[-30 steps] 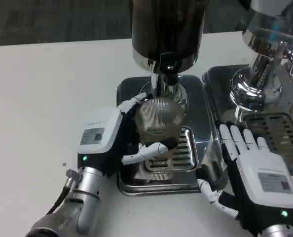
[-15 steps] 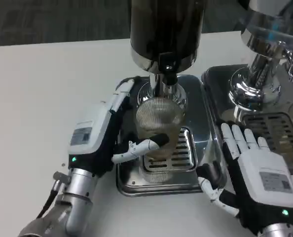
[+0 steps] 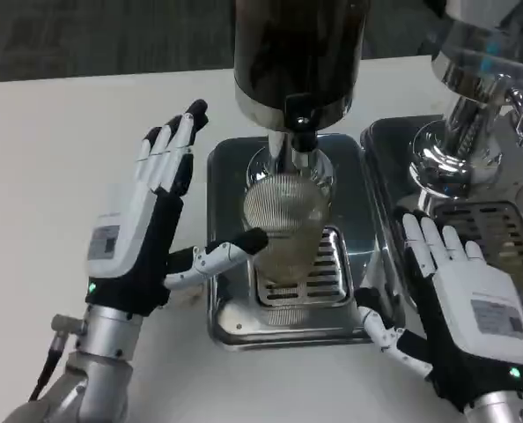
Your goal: Grasp the cup under the faucet to collect the drink, then remove the cup.
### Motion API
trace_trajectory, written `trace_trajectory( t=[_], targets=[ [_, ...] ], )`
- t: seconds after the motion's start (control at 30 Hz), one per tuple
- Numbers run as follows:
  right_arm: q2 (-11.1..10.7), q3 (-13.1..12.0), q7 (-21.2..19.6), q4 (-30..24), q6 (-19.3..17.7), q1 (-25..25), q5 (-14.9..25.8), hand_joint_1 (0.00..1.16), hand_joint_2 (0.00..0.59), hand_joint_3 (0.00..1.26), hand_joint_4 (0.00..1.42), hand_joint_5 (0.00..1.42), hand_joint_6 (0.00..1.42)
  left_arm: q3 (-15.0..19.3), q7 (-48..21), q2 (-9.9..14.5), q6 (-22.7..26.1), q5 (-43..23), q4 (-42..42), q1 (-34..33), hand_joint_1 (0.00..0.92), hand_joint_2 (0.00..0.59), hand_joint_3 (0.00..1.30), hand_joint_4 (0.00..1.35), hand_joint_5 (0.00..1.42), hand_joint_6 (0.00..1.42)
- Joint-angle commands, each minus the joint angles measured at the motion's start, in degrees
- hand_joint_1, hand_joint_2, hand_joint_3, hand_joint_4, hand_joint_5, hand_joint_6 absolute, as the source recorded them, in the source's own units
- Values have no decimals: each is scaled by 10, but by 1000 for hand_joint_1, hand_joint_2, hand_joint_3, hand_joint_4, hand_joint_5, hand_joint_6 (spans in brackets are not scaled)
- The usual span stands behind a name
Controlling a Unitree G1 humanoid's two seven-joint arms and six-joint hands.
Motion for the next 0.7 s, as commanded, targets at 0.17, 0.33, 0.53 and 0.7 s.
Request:
trace_trajectory(
  t=[0.17,0.33,0.53,0.7],
  targets=[
    [-4,-4,-4,11,-11,-7,10,261,390,0,0,0,2,57,-165,40,-134,-133,-70,26,0,81,0,0,64,4],
    [-5,-2,-4,17,-14,-12,11,259,390,0,0,0,7,68,-307,30,-149,-247,-107,23,0,94,30,0,139,70],
    [-2,-4,-11,19,-13,-11,13,258,390,0,0,0,26,81,-423,9,-140,-304,-118,11,0,99,53,0,183,125],
    [1,-5,-16,18,-10,-8,13,257,390,0,0,0,29,92,-498,-16,-127,-335,-102,-15,0,112,81,0,202,145]
  ],
)
